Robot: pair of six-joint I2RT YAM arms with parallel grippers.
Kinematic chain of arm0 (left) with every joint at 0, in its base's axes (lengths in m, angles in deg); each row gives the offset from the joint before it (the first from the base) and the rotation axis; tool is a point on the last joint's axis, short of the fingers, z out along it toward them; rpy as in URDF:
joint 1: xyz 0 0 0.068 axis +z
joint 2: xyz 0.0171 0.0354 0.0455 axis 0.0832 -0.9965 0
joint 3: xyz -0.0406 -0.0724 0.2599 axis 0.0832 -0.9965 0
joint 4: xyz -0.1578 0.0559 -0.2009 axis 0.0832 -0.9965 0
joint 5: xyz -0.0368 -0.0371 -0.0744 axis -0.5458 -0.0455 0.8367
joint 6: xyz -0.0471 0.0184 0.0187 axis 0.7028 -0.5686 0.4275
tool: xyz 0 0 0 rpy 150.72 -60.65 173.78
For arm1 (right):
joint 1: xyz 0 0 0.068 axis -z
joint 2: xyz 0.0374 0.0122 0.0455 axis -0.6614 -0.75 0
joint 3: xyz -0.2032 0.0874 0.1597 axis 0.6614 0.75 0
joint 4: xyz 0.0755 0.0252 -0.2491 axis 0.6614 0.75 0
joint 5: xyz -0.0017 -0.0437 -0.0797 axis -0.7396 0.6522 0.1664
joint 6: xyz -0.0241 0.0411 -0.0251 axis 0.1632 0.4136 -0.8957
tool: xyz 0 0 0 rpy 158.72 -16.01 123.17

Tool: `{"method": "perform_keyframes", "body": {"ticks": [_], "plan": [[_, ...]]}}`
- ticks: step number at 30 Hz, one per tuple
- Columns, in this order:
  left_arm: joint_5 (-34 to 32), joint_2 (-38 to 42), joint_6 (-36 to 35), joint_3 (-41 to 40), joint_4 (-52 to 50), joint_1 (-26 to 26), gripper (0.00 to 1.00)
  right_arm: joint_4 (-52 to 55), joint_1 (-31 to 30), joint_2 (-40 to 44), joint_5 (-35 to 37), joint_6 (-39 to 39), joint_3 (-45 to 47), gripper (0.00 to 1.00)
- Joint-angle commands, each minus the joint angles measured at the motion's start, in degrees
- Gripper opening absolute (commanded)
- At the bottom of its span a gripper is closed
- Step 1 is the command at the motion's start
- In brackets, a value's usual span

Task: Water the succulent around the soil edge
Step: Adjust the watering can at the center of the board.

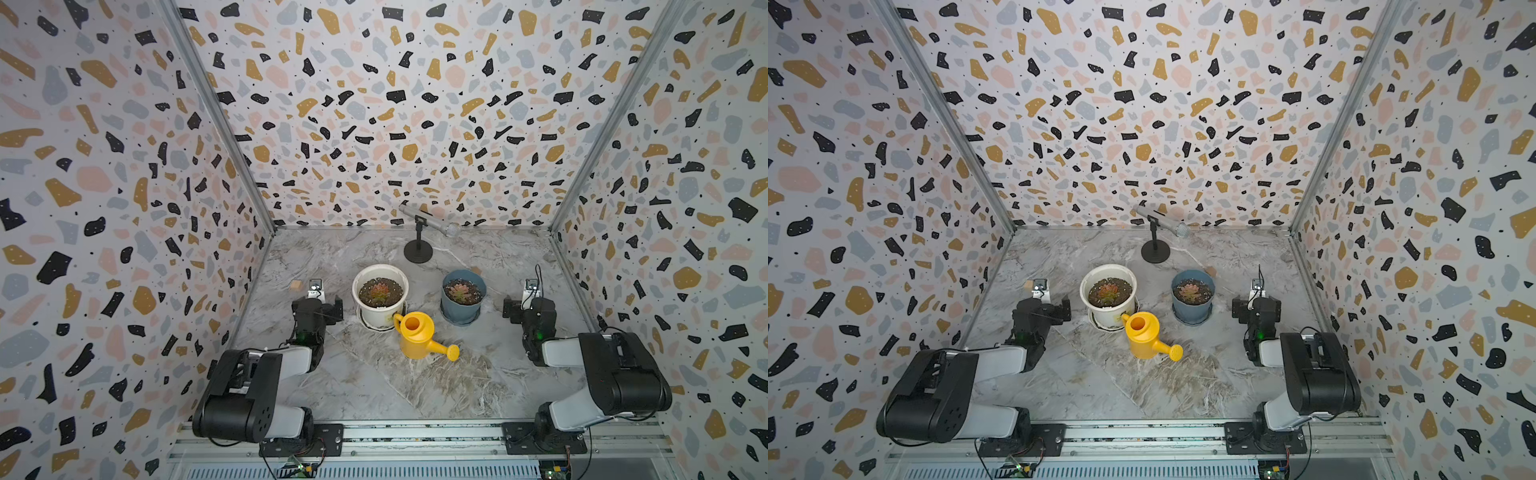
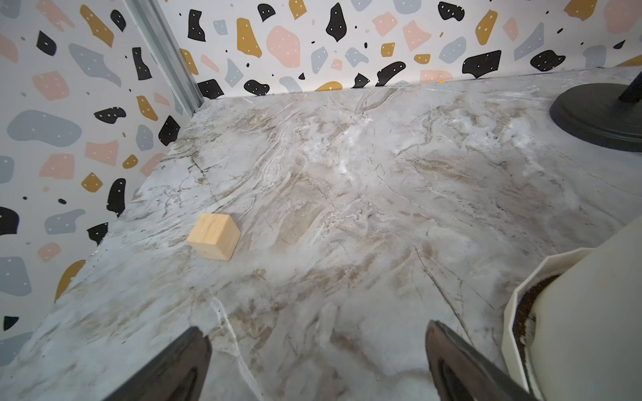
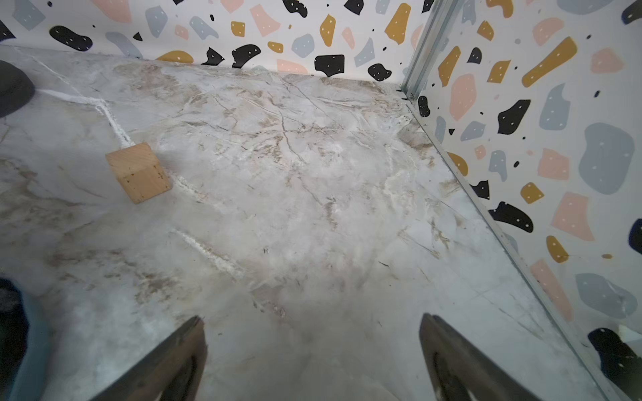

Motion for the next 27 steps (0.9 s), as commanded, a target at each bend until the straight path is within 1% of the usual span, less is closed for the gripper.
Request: {"method": "perform_keyframes", "body": {"ticks": [1, 27], "plan": [[-1.61, -0.14, -0.76, 0.41, 1.69, -0.70, 1.00, 0.53, -0.33, 0.34, -0.40, -0.33, -0.96, 1.00], [-1.42, -0.22, -0.75, 0.68, 1.25, -0.69, 1.00, 0.69, -0.32, 0.26, -0.66, -0.46, -1.07, 1.00]]}}
